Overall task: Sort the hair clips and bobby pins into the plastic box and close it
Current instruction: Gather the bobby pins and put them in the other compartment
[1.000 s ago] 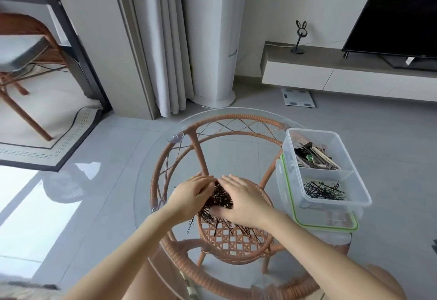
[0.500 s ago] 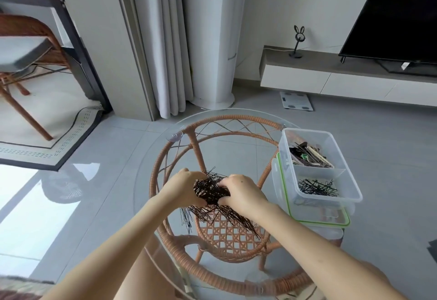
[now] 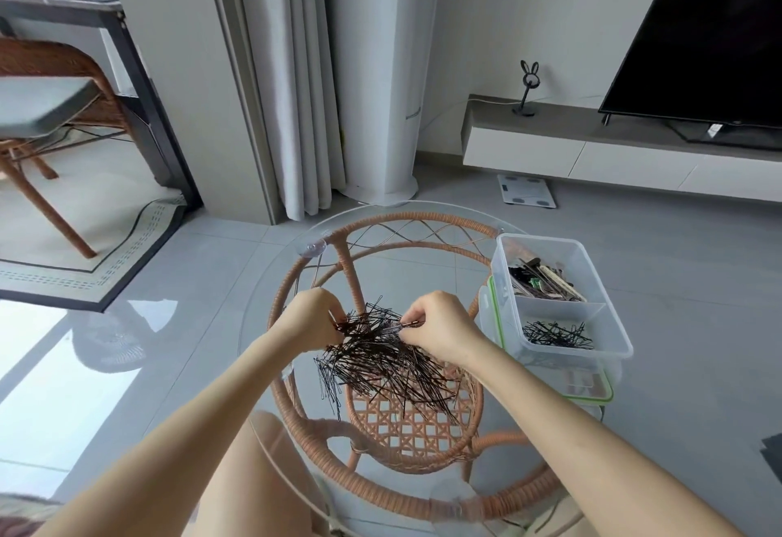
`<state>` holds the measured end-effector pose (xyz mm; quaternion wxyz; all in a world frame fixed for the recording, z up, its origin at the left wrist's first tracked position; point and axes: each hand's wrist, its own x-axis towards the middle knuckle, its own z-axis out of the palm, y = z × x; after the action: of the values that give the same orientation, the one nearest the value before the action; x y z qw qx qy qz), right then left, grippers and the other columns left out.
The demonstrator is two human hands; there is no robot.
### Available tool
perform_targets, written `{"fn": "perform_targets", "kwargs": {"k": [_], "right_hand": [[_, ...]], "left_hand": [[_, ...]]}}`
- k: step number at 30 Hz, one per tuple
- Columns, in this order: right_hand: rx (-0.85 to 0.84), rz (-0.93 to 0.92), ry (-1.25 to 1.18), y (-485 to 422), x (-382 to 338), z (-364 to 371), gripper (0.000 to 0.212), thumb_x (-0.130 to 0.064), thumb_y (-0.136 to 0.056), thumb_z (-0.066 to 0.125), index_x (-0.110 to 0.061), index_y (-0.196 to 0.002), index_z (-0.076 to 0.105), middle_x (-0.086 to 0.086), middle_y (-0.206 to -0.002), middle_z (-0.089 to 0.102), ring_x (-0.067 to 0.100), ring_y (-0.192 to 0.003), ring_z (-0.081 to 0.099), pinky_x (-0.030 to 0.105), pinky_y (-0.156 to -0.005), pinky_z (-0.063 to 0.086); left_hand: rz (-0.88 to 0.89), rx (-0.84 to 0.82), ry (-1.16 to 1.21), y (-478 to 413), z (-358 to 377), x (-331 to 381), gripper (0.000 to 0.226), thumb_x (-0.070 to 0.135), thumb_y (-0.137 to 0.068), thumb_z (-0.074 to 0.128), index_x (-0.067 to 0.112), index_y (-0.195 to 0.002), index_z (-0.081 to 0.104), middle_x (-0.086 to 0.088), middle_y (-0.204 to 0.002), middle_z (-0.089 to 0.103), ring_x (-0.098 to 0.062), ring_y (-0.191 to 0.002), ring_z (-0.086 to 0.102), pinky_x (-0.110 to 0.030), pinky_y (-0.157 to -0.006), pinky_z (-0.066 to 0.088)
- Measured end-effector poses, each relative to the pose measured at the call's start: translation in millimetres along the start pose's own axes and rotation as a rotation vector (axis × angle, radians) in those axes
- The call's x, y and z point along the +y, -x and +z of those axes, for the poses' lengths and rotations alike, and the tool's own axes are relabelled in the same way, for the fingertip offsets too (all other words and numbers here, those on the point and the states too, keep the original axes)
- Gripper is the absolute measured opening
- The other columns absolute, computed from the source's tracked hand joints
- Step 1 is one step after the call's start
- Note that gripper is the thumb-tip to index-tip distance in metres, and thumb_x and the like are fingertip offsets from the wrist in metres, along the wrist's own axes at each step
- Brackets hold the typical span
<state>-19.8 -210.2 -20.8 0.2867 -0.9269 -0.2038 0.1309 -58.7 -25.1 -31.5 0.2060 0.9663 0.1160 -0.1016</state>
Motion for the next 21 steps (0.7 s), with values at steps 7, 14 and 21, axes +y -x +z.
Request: {"fn": "perform_targets", "kwargs": {"k": [7, 14, 21], "right_hand": [[0.075, -0.070, -0.069, 6.8, -4.6, -43.9, 0.021, -0.012, -0.078, 0.068, -0.006, -0.098, 0.070, 0.008, -0.100, 0.071, 0.012, -0.085, 0.060, 0.019, -0.073, 0.044], [0.160, -0.106, 0.004, 22.3, 17.1, -112.8, 0.014, -0.014, -0.078, 0.069, -0.014, -0.092, 0.071, -0.003, -0.085, 0.068, 0.009, -0.080, 0.064, 0.024, -0.079, 0.049], [0.126, -0.120, 0.382, 33.5, 77.4, -138.9, 0.015, -0.014, -0.085, 0.060, -0.013, -0.097, 0.068, -0.014, -0.073, 0.054, -0.003, -0.062, 0.046, 0.013, -0.059, 0.033]], "left_hand": [[0.011, 0.043, 0.017, 5.1, -14.0, 7.0, 0.024, 0.012, -0.072, 0.070, 0.014, -0.096, 0.073, -0.004, -0.089, 0.074, -0.019, -0.072, 0.068, -0.024, -0.066, 0.055], [0.031, 0.058, -0.001, 10.2, -18.7, 13.9, 0.023, 0.011, -0.073, 0.070, 0.012, -0.096, 0.073, -0.003, -0.092, 0.073, -0.016, -0.078, 0.064, -0.023, -0.071, 0.052], [0.079, 0.058, -0.037, 13.2, -20.8, 26.8, 0.018, 0.013, -0.073, 0.069, 0.011, -0.090, 0.073, -0.002, -0.080, 0.071, -0.020, -0.081, 0.068, -0.033, -0.076, 0.056]]}}
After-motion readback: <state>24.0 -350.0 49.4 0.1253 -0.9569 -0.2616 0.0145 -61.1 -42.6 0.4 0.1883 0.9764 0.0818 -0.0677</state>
